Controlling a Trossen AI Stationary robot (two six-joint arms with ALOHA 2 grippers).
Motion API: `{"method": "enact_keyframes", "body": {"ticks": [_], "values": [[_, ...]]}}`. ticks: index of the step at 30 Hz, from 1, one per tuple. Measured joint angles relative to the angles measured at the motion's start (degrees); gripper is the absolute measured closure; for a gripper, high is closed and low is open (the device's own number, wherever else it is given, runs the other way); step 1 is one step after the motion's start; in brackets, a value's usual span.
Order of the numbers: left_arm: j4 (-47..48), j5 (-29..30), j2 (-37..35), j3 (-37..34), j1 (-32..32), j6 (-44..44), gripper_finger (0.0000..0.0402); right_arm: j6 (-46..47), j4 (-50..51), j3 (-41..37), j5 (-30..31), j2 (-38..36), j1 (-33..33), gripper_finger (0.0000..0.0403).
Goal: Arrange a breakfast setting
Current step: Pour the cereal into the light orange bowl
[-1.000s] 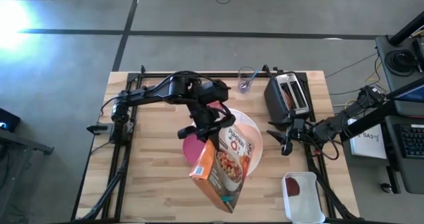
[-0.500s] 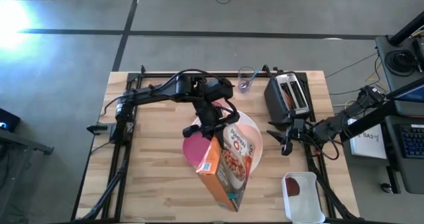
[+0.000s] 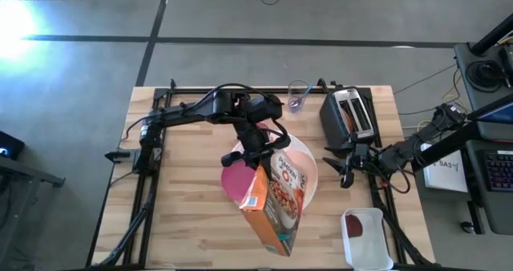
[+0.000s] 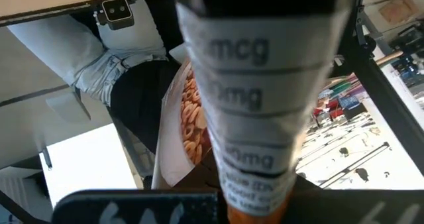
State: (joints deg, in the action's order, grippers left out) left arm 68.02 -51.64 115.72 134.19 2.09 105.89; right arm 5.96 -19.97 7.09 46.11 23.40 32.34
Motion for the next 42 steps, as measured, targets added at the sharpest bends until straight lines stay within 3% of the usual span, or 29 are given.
{"method": "enact_keyframes", "body": {"ticks": [42], "values": [[-2.75, -0.63, 0.39, 0.02, -0.11, 6.08, 0.0402, 0.00, -0.02, 0.00, 0.01, 0.00, -0.01, 0.0225]]}}
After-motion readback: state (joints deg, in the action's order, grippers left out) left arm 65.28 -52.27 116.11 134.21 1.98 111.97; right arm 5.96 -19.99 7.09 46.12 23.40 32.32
